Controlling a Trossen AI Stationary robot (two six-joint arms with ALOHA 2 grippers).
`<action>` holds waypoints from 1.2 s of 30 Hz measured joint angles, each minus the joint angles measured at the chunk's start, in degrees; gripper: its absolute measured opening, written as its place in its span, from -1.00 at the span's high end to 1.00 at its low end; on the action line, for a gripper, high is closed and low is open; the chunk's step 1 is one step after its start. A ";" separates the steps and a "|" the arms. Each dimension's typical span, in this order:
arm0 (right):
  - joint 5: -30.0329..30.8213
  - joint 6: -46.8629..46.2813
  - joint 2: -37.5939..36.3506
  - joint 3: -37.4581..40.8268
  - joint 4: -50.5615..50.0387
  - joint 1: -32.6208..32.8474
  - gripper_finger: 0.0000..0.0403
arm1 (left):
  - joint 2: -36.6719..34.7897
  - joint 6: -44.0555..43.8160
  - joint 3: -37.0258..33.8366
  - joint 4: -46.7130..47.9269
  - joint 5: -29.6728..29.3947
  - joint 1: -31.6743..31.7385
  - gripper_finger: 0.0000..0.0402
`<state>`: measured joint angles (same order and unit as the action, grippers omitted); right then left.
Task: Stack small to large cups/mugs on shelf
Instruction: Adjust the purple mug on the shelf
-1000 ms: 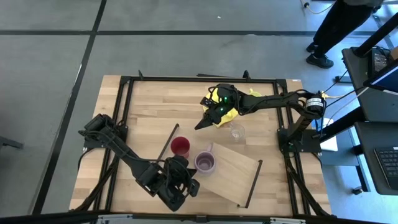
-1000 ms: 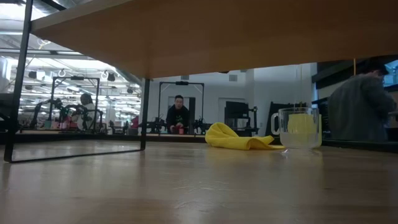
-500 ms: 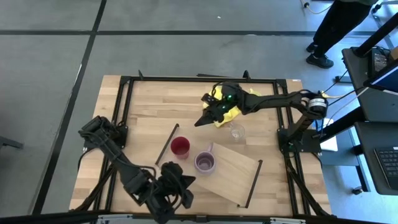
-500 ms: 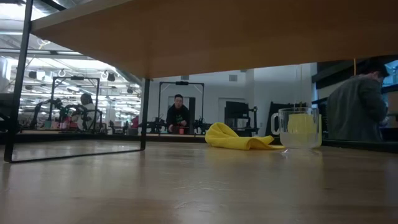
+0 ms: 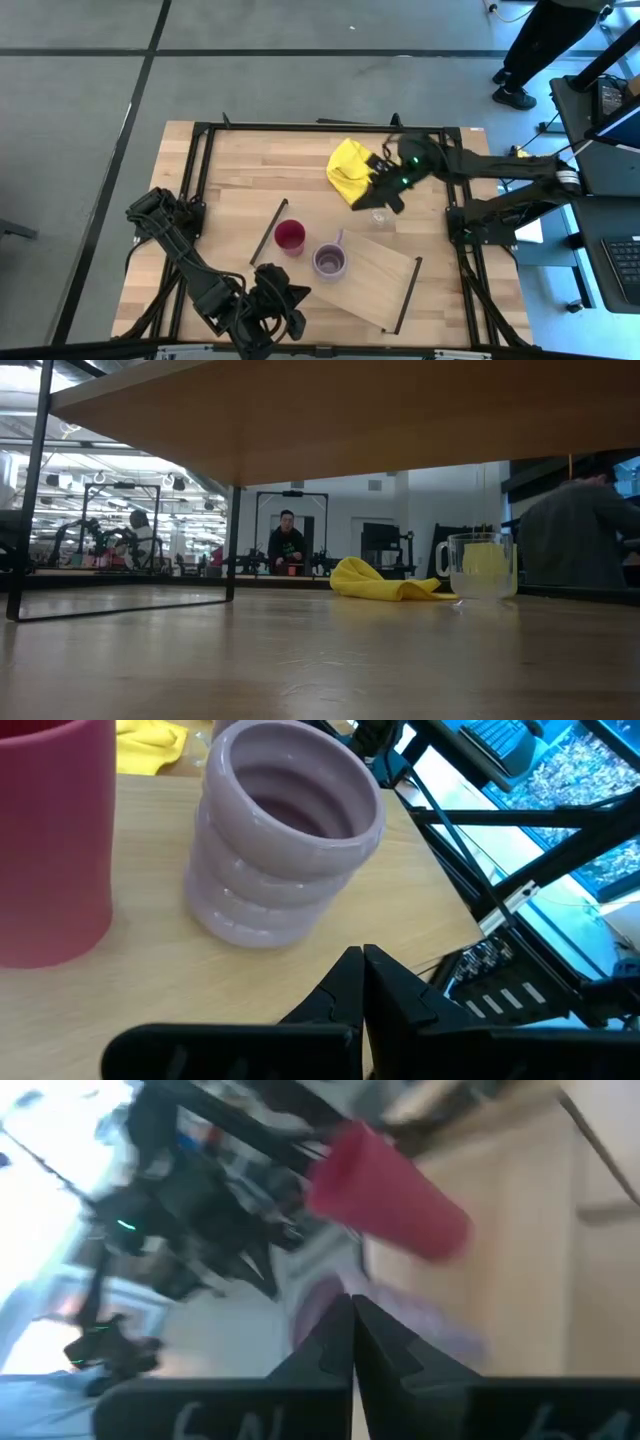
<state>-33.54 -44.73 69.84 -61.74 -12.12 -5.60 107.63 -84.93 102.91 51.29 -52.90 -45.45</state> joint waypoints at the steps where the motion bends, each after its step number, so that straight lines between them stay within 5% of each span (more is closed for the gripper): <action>1: 2.09 -0.43 -1.09 0.17 -2.91 1.17 0.98 | 0.00 -0.01 0.00 0.19 -0.02 0.00 1.00; 9: 10.84 -5.17 -3.38 0.29 -18.55 9.99 0.98 | 0.00 0.00 0.00 0.67 -3.01 0.20 1.00; 22: 6.06 -9.25 3.47 0.29 -17.40 14.70 0.98 | -0.67 -0.01 0.02 -0.96 -5.27 0.05 1.00; 36: 4.38 -14.67 12.16 0.29 -4.15 19.01 0.98 | -0.68 -0.01 0.02 -0.90 -5.14 0.04 1.00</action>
<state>-29.17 -59.39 82.00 -61.45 -16.28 13.41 106.96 -84.95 102.94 50.39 -58.05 -45.41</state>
